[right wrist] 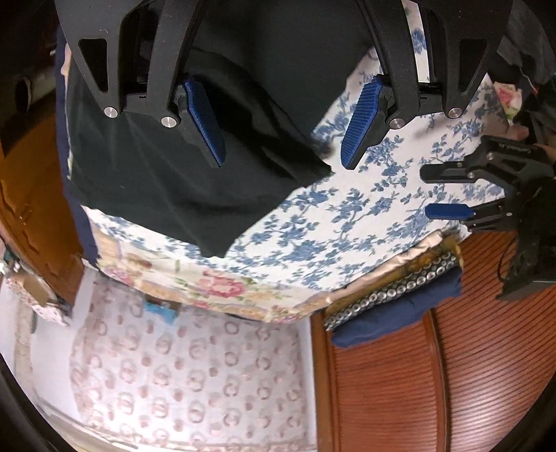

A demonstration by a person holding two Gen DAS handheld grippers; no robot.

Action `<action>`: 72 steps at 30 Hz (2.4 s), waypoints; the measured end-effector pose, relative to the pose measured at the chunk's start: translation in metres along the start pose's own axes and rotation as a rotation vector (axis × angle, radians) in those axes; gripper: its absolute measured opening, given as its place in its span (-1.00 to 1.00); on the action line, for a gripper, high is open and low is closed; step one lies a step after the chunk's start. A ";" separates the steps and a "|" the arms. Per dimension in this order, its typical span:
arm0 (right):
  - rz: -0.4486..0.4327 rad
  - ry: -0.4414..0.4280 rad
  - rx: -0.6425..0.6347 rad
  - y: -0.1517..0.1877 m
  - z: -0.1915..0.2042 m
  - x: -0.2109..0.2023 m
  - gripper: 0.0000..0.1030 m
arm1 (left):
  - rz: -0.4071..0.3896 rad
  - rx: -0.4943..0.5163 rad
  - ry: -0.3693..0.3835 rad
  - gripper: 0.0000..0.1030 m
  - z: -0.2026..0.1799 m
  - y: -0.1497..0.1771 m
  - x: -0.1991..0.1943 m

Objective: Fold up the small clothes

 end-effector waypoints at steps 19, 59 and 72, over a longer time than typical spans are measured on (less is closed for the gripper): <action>0.153 -0.008 -0.026 -0.004 -0.024 0.048 -0.79 | 0.001 -0.003 0.016 0.20 -0.006 0.005 0.001; 0.014 0.183 0.184 0.036 -0.115 -0.094 -0.27 | 0.018 0.051 0.083 0.20 -0.046 0.008 0.004; 0.153 0.214 0.078 0.113 -0.059 -0.072 -0.34 | 0.036 0.099 0.106 0.20 -0.070 0.011 0.006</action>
Point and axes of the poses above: each gripper's, at about its wrist camera, not at the fingertips, and x roughly the way its jaws point, z to its left, y to its underside, the point moved 3 cm from there along x, roughly the way its jaws point, and after that the axes turned 13 degrees about -y, right-handed, at the moved point
